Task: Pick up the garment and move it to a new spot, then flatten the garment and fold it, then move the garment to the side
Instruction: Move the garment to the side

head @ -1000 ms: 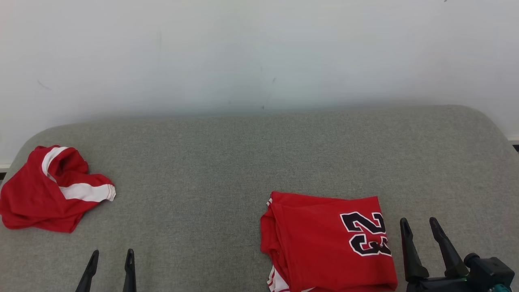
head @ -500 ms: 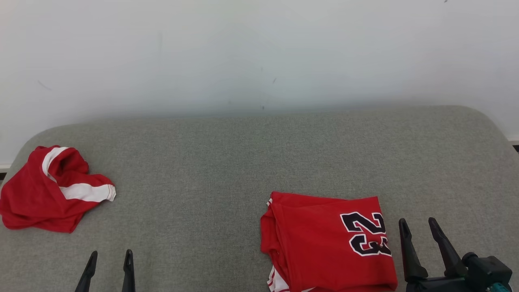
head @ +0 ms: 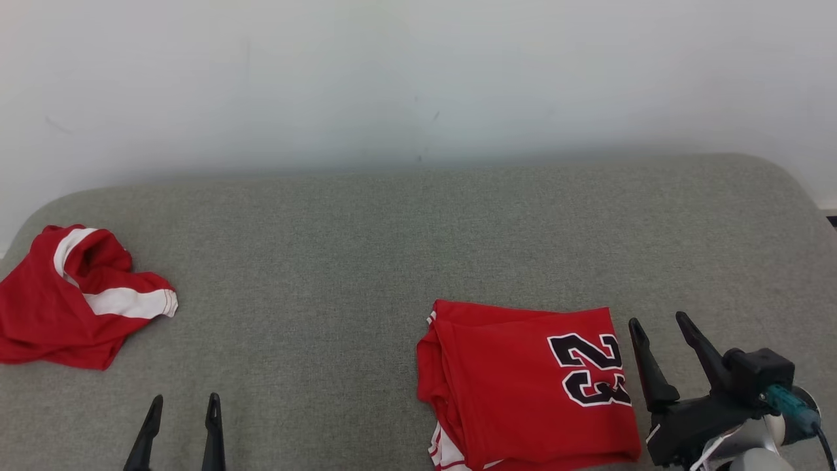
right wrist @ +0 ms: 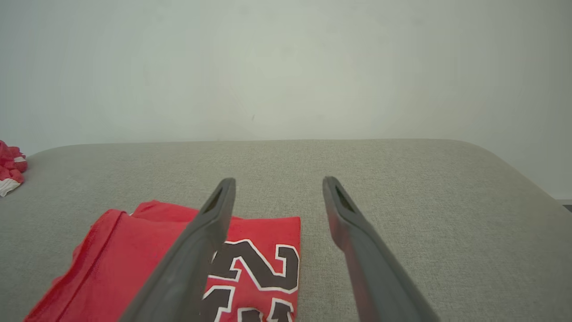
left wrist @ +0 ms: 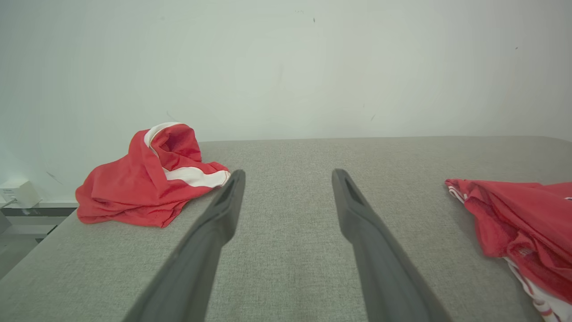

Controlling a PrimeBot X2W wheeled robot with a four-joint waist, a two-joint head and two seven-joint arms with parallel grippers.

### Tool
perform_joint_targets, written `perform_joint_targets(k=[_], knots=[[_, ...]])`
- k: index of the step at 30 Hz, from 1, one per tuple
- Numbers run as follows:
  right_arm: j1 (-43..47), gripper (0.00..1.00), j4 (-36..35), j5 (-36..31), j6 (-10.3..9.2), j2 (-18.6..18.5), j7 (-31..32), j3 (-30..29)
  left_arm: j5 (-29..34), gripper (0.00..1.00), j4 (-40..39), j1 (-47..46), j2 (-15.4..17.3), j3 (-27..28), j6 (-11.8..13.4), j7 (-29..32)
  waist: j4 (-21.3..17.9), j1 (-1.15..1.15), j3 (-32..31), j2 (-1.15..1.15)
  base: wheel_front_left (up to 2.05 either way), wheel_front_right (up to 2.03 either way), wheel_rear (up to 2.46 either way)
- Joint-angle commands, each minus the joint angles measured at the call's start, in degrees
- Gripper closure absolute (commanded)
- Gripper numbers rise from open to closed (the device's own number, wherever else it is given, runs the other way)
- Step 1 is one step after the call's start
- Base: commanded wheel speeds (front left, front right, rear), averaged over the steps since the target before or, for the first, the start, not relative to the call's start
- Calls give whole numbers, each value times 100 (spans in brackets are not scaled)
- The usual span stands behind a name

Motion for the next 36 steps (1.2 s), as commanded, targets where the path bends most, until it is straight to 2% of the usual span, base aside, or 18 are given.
perform_joint_targets(k=[1,13,18,22,23,25,31,36], knots=[[-175,0,263,6,-16,-62,95,21,55,0,5,-85,-28,-17,13,-18,45,-1,79,0,0,0,0],[-1013,0,2072,173,-16,23,288,356,88,0,58,-380,-80,-76,9,-18,180,-1,585,0,0,0,0],[-1161,0,2529,254,-16,68,268,477,98,0,66,-459,-82,-70,6,-18,183,-1,679,0,0,0,0],[-1178,0,2822,397,-16,165,319,798,114,0,88,-504,-91,-54,6,-18,147,-1,714,0,0,0,0],[-1180,15,2875,450,-16,177,342,877,113,0,96,-511,-96,-50,7,-18,133,-1,717,0,0,0,0],[-1174,100,2976,567,-16,210,409,1033,115,0,104,-521,-106,-41,13,-18,104,-1,725,0,0,0,0],[-1502,100,3118,802,-22,60,368,1199,117,0,117,-634,-133,-62,20,-18,92,-1,855,0,0,0,0],[-2300,100,3000,999,-17,-66,328,1341,135,0,-6,-838,-156,-83,18,-18,103,-1,1260,0,0,0,0]])
